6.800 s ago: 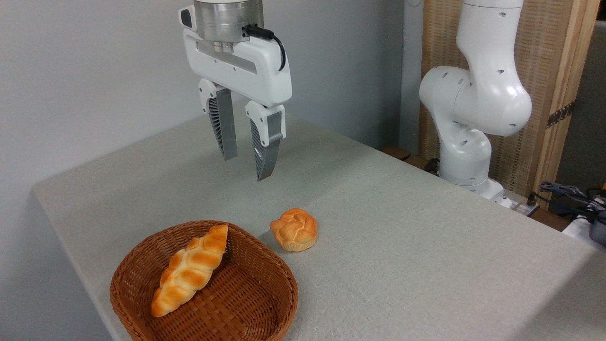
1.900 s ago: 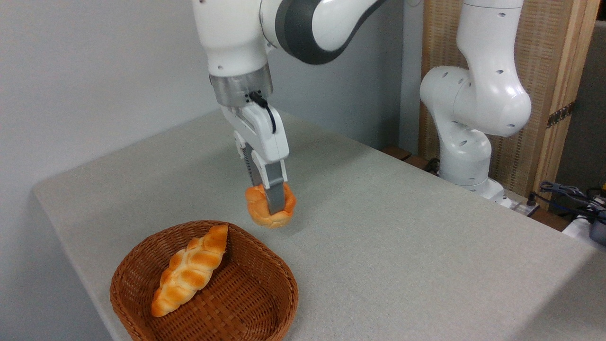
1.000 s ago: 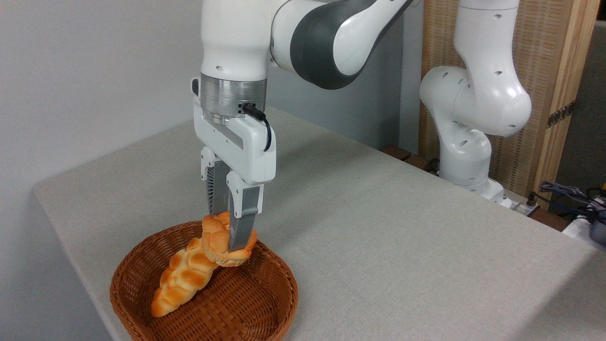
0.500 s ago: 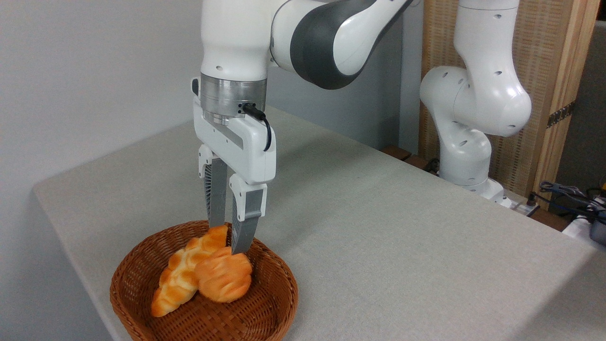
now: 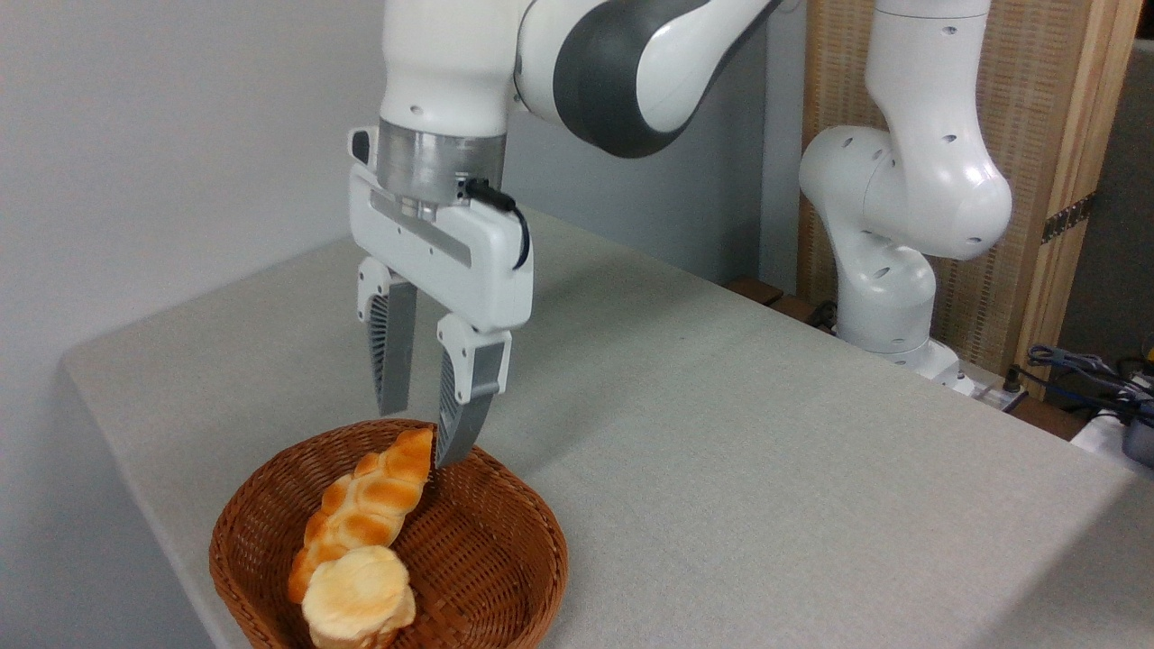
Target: Put bread into the basket
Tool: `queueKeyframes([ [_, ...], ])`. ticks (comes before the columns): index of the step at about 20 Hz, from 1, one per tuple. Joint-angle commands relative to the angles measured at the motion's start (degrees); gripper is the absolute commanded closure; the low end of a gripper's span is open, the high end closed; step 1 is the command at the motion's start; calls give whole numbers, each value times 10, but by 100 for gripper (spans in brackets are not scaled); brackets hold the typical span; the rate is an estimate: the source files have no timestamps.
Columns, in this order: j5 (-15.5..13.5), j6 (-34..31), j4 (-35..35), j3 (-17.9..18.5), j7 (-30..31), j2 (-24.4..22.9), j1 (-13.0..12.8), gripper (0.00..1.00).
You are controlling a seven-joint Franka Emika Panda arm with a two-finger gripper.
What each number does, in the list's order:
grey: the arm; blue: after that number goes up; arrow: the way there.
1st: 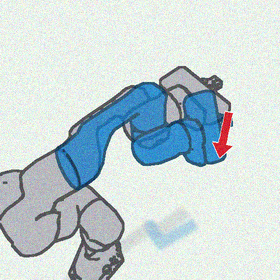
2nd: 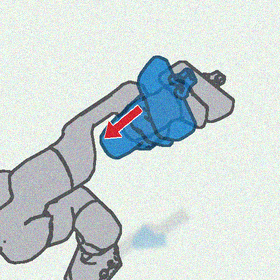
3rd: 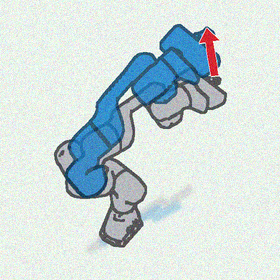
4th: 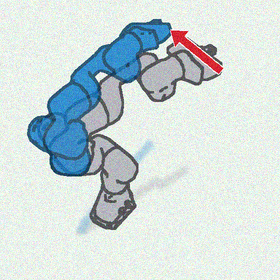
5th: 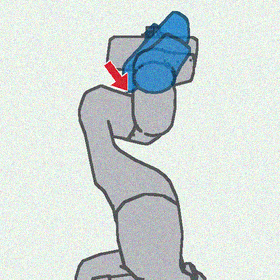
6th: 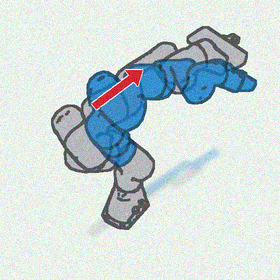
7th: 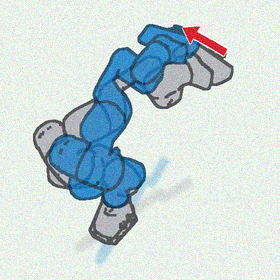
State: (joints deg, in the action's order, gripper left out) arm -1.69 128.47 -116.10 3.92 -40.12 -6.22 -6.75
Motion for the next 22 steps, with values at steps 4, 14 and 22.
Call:
queueKeyframes([
  [4,-3,-93,25,-34,74,-33,-6,0],
  [14,-6,-255,84,-52,96,-34,-5,0],
  [22,-16,-255,84,-51,96,-27,-5,0],
])
